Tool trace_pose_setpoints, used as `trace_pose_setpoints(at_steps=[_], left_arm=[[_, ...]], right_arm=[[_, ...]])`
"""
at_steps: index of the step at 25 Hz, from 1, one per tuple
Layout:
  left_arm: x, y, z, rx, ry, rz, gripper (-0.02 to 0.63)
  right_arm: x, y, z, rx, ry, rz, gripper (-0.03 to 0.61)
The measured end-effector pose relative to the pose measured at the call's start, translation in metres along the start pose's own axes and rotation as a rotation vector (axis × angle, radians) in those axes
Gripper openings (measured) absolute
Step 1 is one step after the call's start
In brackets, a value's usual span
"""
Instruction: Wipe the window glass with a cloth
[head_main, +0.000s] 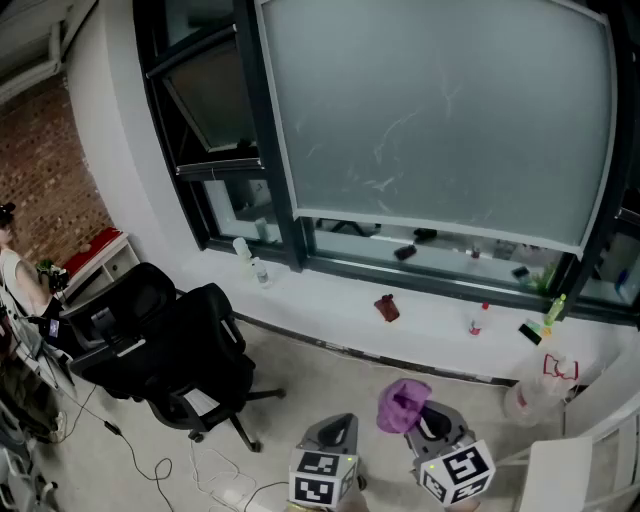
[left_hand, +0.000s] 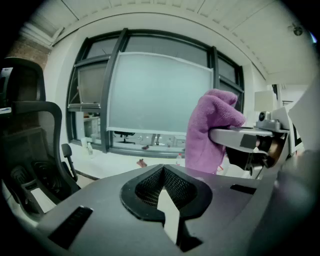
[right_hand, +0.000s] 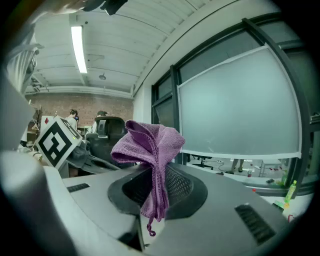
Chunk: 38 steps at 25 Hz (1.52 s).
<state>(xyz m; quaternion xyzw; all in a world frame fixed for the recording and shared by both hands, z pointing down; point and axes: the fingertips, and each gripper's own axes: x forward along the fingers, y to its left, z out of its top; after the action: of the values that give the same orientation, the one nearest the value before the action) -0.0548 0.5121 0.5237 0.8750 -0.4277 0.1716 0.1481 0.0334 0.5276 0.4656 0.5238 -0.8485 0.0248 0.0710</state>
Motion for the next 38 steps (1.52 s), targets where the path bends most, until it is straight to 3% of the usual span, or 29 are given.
trace_pose_setpoints(at_steps=[9,19,28,38], left_arm=[[-0.059,-0.021,-0.011,0.050,-0.064,-0.016,0.005],[-0.049,-0.018,0.004,0.052,-0.087,0.014,0.005],[-0.006,0.011,0.029,0.038,-0.083,0.048,0.005],[0.082,0.079,0.081,0.035,-0.076,0.066,0.005]], right_arm=[[-0.051,0.032,0.002,-0.024,-0.011,-0.039,0.052],[-0.051,0.021,0.005,-0.022,-0.023,-0.023,0.052],[0.000,-0.008,0.011,-0.018,-0.035,0.025,0.052],[0.104,-0.074,0.024,-0.019,-0.024,0.028,0.054]])
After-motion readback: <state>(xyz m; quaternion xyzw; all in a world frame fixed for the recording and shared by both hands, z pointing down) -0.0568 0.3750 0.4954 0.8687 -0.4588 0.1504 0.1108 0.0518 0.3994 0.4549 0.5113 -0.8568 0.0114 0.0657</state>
